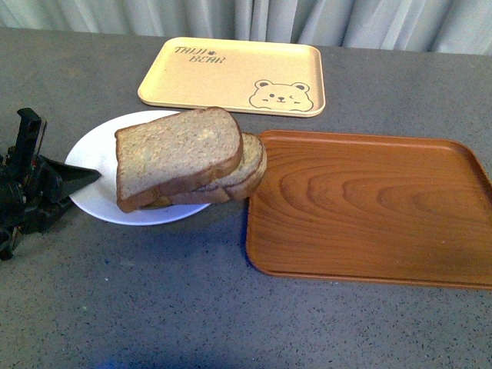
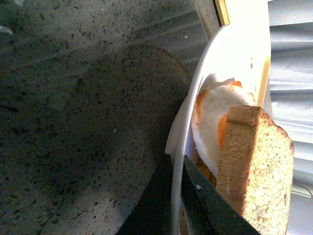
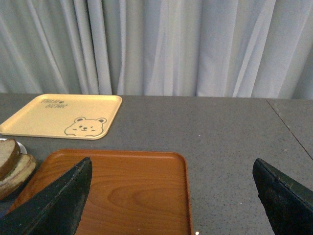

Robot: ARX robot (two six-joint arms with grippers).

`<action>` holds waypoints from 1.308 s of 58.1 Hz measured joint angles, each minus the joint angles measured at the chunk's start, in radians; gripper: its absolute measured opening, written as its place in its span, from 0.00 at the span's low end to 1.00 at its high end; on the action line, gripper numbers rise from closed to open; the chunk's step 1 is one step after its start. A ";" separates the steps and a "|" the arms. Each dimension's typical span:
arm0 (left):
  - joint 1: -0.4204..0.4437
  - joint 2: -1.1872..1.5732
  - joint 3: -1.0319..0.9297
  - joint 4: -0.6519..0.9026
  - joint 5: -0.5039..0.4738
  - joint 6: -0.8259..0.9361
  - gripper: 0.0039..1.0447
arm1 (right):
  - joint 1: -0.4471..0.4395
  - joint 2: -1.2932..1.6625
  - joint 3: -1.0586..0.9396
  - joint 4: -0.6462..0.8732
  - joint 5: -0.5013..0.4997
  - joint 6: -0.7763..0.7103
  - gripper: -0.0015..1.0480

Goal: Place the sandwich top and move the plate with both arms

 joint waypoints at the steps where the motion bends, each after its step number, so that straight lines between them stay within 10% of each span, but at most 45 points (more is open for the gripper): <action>1: 0.000 0.000 0.000 0.000 0.000 0.000 0.02 | 0.000 0.000 0.000 0.000 0.000 0.000 0.91; 33: -0.017 -0.171 -0.033 -0.104 0.005 -0.060 0.02 | 0.000 0.000 0.000 0.000 0.000 0.000 0.91; 76: -0.237 0.158 0.698 -0.446 -0.080 -0.066 0.02 | 0.000 0.000 0.000 0.000 0.000 0.000 0.91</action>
